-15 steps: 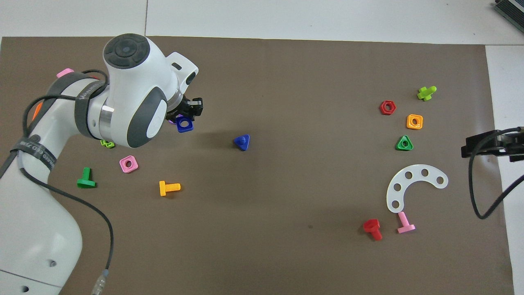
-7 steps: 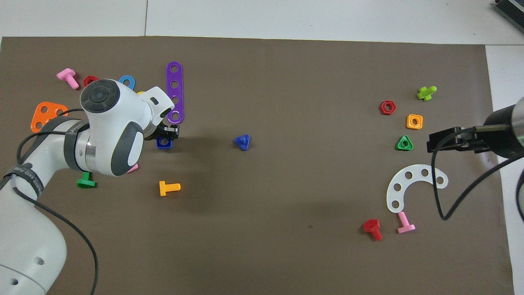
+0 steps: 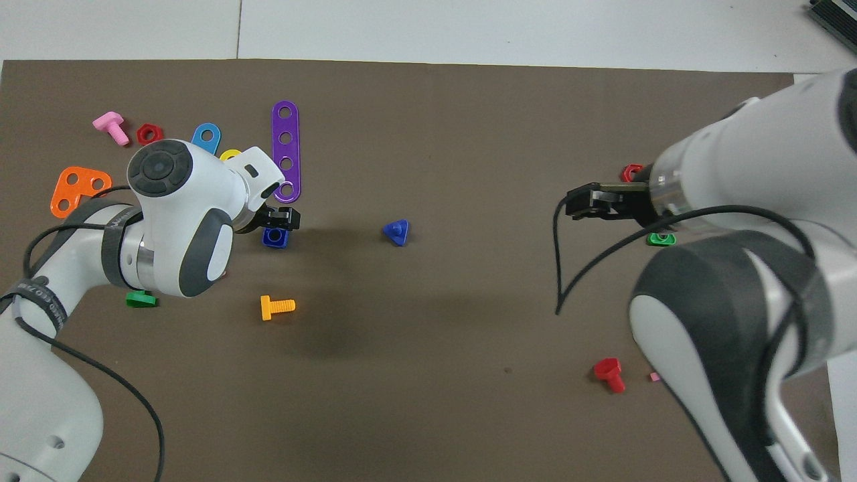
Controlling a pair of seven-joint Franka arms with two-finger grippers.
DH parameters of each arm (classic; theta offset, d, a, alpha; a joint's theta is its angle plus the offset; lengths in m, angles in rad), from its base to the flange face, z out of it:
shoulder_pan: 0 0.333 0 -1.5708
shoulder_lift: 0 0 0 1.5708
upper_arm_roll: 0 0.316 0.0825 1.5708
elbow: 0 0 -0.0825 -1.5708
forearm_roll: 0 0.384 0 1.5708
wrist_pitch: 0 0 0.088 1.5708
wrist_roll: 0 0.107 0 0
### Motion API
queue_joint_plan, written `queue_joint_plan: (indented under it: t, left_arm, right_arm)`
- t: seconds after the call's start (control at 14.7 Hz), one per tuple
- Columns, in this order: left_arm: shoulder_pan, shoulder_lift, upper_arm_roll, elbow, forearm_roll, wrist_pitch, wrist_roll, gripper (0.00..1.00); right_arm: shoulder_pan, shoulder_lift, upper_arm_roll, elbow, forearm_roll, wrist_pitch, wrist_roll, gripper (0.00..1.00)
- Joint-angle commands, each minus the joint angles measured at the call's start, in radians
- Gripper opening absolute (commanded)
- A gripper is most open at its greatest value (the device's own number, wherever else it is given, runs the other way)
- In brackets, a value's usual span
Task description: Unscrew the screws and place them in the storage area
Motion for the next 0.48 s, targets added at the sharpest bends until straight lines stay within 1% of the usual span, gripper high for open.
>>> queue_joint_plan:
  t: [0.0, 0.2, 0.34, 0.41]
  left_arm:
    - [0.08, -0.054, -0.004, 0.059, -0.023, -0.179, 0.12, 1.0]
    - [0.175, -0.118, -0.001, 0.06, -0.023, -0.285, 0.272, 1.0]
    - [0.227, -0.16, 0.0, 0.059, -0.023, -0.332, 0.318, 1.0]
    - [0.247, -0.186, 0.0, 0.059, -0.022, -0.355, 0.314, 1.0]
  right_arm:
    - [0.074, 0.178, -0.005, 0.107, 0.011, 0.085, 0.104, 1.0]
    - [0.148, 0.328, -0.001, 0.194, 0.008, 0.172, 0.158, 1.0]
    - [0.206, 0.459, -0.001, 0.3, -0.006, 0.206, 0.239, 1.0]
    - [0.214, 0.484, -0.001, 0.305, -0.008, 0.229, 0.244, 1.0]
